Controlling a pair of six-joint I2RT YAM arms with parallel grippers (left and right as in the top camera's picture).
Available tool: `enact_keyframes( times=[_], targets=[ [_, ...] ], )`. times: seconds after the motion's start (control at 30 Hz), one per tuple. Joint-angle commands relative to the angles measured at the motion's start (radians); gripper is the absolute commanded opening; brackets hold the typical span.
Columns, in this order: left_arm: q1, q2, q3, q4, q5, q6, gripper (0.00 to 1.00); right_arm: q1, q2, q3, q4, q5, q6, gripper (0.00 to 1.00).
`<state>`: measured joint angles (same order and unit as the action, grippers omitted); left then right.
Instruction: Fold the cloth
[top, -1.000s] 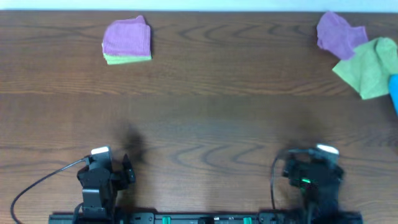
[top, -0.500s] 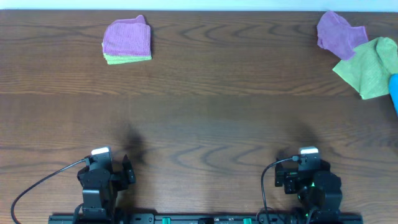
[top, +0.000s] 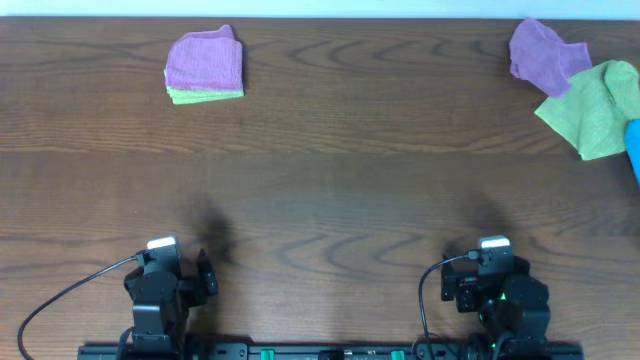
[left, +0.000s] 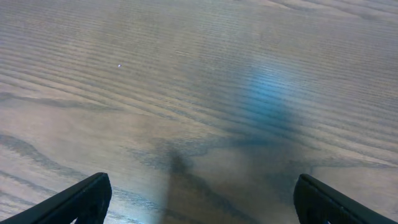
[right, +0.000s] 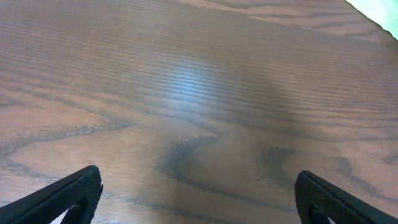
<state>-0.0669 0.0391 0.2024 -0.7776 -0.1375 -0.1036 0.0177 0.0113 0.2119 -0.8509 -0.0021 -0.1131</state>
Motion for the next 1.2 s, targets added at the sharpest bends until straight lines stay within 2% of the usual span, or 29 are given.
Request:
enact_keyframes(
  times=[0.0,0.4,0.53,0.67,0.8,1.0,1.17],
  targets=[
    [0.003,-0.004,-0.022,-0.03,-0.007,0.014,0.95,-0.01,-0.006,-0.014,-0.013,-0.013,-0.004,0.99],
    [0.003,-0.004,-0.022,-0.03,-0.007,0.014,0.95,-0.01,-0.006,-0.014,-0.012,-0.013,-0.004,0.99],
    [0.003,-0.004,-0.022,-0.029,-0.007,0.014,0.95,-0.01,-0.006,-0.014,0.041,-0.01,-0.003,0.99],
    [0.003,-0.004,-0.022,-0.029,-0.007,0.014,0.95,-0.01,-0.006,-0.014,0.166,-0.01,0.135,0.99],
    [0.003,-0.004,-0.022,-0.03,-0.007,0.014,0.95,-0.01,-0.006,-0.014,0.239,-0.026,0.173,0.99],
    [0.003,-0.004,-0.022,-0.029,-0.007,0.014,0.95,-0.01,-0.006,-0.011,0.235,-0.028,0.174,0.99],
    [0.003,-0.004,-0.022,-0.029,-0.007,0.014,0.95,-0.01,-0.006,-0.011,0.178,-0.027,0.274,0.99]
  ],
)
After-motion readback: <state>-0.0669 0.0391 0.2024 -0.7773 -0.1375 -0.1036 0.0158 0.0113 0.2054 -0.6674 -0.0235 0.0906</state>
